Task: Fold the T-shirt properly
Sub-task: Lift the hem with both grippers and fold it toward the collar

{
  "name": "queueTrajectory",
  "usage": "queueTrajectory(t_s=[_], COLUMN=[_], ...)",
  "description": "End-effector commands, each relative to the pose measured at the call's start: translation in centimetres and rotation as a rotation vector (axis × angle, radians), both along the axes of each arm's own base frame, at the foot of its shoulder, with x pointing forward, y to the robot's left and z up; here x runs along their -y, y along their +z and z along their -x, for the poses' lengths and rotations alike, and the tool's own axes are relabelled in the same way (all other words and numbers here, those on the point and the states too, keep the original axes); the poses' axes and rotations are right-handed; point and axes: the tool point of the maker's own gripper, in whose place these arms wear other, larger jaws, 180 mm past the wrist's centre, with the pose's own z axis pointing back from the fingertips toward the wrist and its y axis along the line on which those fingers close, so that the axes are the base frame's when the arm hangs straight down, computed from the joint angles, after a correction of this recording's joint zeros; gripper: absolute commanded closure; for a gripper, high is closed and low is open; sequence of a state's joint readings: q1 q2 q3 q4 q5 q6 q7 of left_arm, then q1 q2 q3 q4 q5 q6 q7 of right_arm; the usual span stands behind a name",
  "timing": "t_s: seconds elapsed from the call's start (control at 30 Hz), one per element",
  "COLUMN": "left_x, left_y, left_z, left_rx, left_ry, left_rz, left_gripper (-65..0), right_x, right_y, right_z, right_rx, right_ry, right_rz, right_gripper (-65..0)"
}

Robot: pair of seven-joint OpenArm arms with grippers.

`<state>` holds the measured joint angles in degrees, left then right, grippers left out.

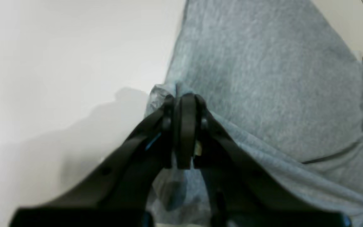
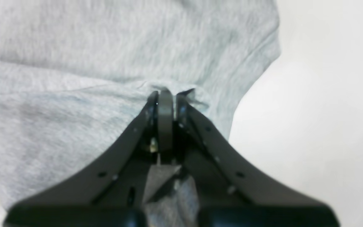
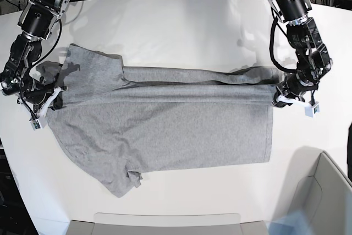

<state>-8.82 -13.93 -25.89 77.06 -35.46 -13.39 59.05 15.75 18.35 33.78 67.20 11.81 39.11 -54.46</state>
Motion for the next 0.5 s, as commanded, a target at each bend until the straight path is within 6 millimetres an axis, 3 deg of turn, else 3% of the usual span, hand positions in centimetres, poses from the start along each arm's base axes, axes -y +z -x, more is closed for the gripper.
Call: queueTrajectory(t_s=[0.0,0.2,0.33,0.47], left_x=[-1.2,-1.3,-1.3,-1.1], left_y=[2.0,3.2,3.8,2.0], left_z=[-1.4,-2.1,-2.2,-1.8], left_rx=[0.062,0.094,0.109,0.063], left_ry=[0.013,0.012,0.010,0.016], left_rz=[-0.040,-0.050,-0.061,-0.030], left_gripper=[0.0,0.0,0.0,0.0], right_x=[1.0,1.1,2.3,1.8], right_y=[2.7,5.0,6.0,5.6], right_z=[-1.7,-3.5,-3.9,-4.4], right_rx=[0.078,0.136,0.148,0.132], right_ry=[0.005,0.005,-0.005,0.006], right_rz=[0.019,0.024,0.048,0.033], right_gripper=[0.0,0.0,0.0,0.0])
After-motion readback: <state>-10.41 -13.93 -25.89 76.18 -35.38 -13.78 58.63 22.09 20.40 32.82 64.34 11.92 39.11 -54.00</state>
